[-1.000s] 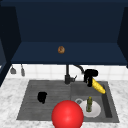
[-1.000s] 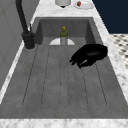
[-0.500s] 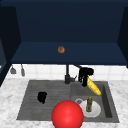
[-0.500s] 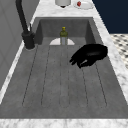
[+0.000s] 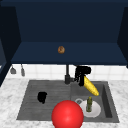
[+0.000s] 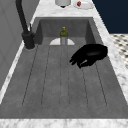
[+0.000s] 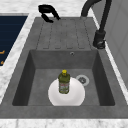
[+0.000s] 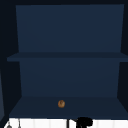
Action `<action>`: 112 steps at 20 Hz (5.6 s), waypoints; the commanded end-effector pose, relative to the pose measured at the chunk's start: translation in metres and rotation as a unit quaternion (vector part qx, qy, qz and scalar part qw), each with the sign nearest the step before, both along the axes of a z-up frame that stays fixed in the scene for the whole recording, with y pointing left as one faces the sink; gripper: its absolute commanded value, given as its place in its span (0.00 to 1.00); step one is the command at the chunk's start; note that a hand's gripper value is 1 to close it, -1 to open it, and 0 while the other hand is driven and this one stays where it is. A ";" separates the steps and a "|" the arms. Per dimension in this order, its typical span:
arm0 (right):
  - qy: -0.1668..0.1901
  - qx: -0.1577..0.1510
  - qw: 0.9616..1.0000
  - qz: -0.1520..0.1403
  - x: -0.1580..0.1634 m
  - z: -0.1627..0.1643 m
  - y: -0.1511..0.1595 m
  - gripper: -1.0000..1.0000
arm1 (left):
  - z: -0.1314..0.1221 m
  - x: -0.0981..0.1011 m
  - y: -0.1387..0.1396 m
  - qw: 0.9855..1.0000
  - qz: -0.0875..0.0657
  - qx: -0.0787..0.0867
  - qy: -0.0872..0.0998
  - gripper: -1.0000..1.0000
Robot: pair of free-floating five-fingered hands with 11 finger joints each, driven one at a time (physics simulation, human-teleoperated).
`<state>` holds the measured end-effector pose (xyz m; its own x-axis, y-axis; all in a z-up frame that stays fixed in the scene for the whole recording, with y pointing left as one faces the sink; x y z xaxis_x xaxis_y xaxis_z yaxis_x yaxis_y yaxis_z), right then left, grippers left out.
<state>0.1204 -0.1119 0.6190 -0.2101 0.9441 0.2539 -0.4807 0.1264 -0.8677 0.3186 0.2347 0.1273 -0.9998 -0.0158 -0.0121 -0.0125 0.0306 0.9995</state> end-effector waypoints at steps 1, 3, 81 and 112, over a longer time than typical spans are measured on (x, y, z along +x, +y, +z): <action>0.000 -0.027 1.000 -0.002 -0.015 0.023 0.011 1.00 | 0.000 0.000 0.000 1.000 0.000 0.000 0.000 0.50; 0.000 -0.028 1.000 -0.002 -0.024 0.033 0.016 1.00 | 0.000 0.000 0.000 1.000 0.000 0.000 0.000 0.50; -0.016 -0.111 0.994 0.000 0.328 0.128 0.011 1.00 | 0.000 0.000 0.000 1.000 0.000 0.000 0.000 0.50; -0.095 -0.194 0.975 -0.047 0.460 -0.010 0.068 1.00 | 0.000 0.000 0.000 1.000 0.000 0.000 0.000 0.50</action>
